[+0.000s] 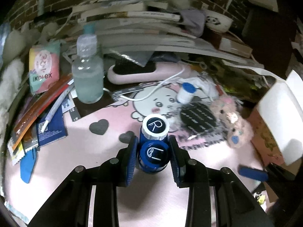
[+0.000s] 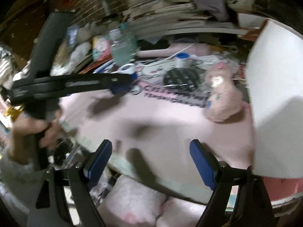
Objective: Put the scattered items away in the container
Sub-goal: 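Carry the lens case into the white box and open the left tool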
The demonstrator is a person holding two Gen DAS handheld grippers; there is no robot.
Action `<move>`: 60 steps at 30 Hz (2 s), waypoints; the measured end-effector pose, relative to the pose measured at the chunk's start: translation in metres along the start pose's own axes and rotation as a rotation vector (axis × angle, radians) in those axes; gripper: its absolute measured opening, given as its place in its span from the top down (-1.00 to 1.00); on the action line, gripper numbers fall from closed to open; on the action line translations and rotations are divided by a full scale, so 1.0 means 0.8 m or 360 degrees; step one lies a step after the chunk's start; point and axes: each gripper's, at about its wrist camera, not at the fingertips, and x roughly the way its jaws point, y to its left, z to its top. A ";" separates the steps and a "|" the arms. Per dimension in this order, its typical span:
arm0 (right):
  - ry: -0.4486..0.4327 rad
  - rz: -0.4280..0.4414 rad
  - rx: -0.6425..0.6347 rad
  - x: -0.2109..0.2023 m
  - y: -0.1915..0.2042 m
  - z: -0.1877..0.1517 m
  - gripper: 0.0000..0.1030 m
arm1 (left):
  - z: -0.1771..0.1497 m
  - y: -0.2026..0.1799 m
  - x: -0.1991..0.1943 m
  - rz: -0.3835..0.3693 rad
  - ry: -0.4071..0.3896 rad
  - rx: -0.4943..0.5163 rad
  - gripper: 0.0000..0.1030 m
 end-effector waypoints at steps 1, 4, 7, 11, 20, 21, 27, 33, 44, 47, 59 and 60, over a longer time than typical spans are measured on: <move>-0.0018 -0.0030 0.0013 0.000 -0.003 -0.001 -0.60 | 0.001 -0.004 -0.004 -0.0013 -0.0009 0.0009 0.47; -0.0048 -0.0074 0.0090 0.001 -0.016 -0.001 -0.60 | 0.002 -0.021 -0.019 -0.0051 -0.0027 0.0063 0.47; -0.0064 -0.0082 0.0133 0.001 -0.022 0.001 -0.60 | 0.004 -0.039 -0.032 -0.0118 -0.0045 0.0110 0.47; -0.0082 -0.0126 0.0133 0.002 -0.020 0.000 -0.60 | 0.012 -0.063 -0.044 -0.0202 -0.0066 0.0169 0.47; -0.0161 -0.0324 0.0129 -0.003 -0.023 -0.008 -0.75 | 0.041 -0.135 -0.068 -0.0454 -0.0109 0.0412 0.47; -0.0169 -0.0324 0.0133 -0.004 -0.024 -0.009 -0.78 | 0.046 -0.145 -0.069 -0.0495 -0.0104 0.0453 0.47; -0.0184 -0.0305 0.0137 -0.006 -0.024 -0.010 -0.78 | 0.069 -0.202 -0.079 -0.0727 -0.0070 0.0635 0.47; -0.0181 -0.0279 0.0150 -0.006 -0.025 -0.013 -0.78 | 0.090 -0.258 -0.067 -0.0860 0.0092 0.0777 0.47; -0.0182 -0.0220 0.0140 -0.005 -0.027 -0.017 -0.78 | 0.101 -0.337 0.016 -0.0635 0.0502 0.0951 0.47; -0.0186 -0.0208 0.0134 -0.006 -0.028 -0.019 -0.78 | 0.097 -0.344 0.032 -0.0538 0.0548 0.0990 0.47; -0.0195 -0.0189 0.0120 -0.011 -0.027 -0.024 -0.79 | 0.092 -0.353 0.042 -0.0467 0.0564 0.1074 0.46; -0.0197 -0.0191 0.0118 -0.011 -0.026 -0.025 -0.79 | 0.093 -0.353 0.042 -0.0471 0.0561 0.1073 0.44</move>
